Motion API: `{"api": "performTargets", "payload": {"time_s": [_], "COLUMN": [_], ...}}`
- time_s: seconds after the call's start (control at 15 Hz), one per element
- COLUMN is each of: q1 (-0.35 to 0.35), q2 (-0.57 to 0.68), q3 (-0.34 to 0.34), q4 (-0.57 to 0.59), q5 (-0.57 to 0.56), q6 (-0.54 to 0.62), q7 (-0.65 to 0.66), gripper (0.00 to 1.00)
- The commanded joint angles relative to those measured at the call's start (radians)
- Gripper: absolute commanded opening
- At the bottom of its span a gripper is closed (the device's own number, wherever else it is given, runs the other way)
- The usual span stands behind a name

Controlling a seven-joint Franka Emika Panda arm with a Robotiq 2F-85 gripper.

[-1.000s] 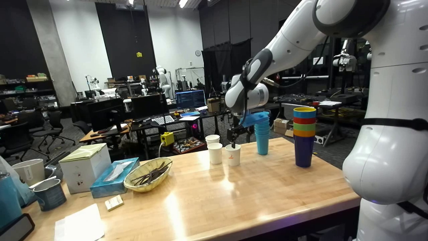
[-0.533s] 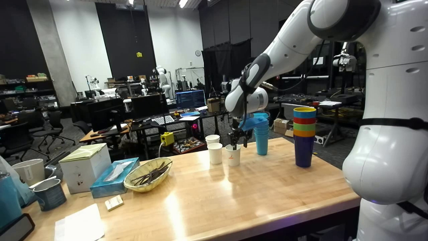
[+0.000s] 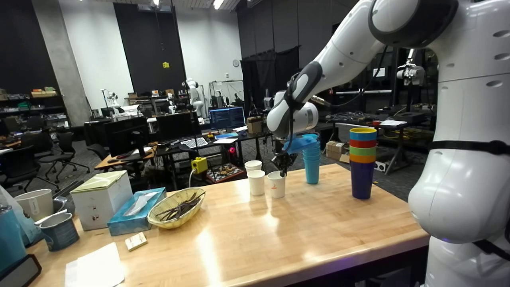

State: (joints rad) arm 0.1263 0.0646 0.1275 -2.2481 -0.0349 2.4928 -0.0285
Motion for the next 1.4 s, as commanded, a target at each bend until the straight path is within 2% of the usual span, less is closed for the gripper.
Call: {"api": "performTargets", "payload": {"time_s": [0.0,0.73,1.33], "q1": [0.001,0.005,0.041], "q2": [-0.043,-0.122,-0.225], "q3": [0.004,0.005,0.048], "q4": [-0.029,-0.093,-0.055], "q5": [0.012,0.001,-0.07], "q6": [0.013,0.065,-0.023], "q7": [-0.023,-0.038,-0.012], "gripper": [0.0,0.01,0.01]}}
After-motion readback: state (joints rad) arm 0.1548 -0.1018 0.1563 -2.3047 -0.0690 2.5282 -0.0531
